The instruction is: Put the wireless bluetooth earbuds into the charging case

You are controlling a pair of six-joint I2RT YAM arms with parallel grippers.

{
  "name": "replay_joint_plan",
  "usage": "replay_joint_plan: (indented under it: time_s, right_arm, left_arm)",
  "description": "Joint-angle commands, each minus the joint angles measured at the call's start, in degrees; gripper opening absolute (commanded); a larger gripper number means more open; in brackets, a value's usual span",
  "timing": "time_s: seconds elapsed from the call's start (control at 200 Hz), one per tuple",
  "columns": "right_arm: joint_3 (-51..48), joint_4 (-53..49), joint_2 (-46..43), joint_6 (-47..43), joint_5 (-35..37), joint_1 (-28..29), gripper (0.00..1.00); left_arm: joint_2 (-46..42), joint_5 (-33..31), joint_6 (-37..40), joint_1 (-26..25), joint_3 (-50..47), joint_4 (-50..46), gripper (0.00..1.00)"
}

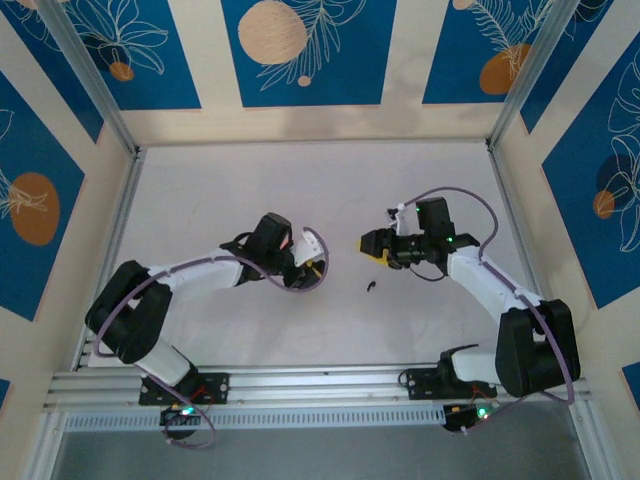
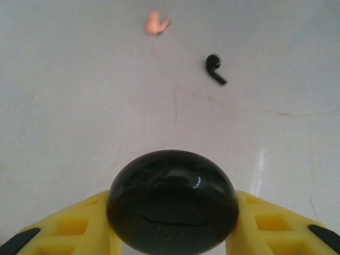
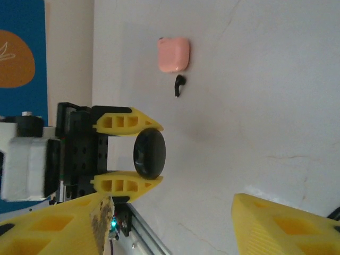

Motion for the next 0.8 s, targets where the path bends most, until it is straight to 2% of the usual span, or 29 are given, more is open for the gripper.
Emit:
replay_joint_plan:
  time_s: [0.0, 0.17, 0.385, 0.795]
  right_arm:
    - [-0.6, 2.0, 1.4, -1.0, -3.5, 2.8, 0.59]
    - [-0.4, 5.3, 3.6, -0.7, -4.6, 7.1, 0.54]
    - [0.9, 7.7, 7.1, 0.4, -5.9, 9.8, 0.49]
    - [4.0, 8.5, 11.7, -0.1, -7.2, 13.4, 0.47]
  left_arm:
    - [-2.2, 5.1, 4.3, -1.0, -1.6, 4.9, 0.39]
    - [-2.4, 4.7, 4.7, -1.5, -1.3, 4.3, 0.39]
    - [-2.6, 4.0, 4.6, -1.9, -1.0, 3.7, 0.38]
    - [-3.5, 3.3, 4.6, -2.3, -0.8, 3.1, 0.37]
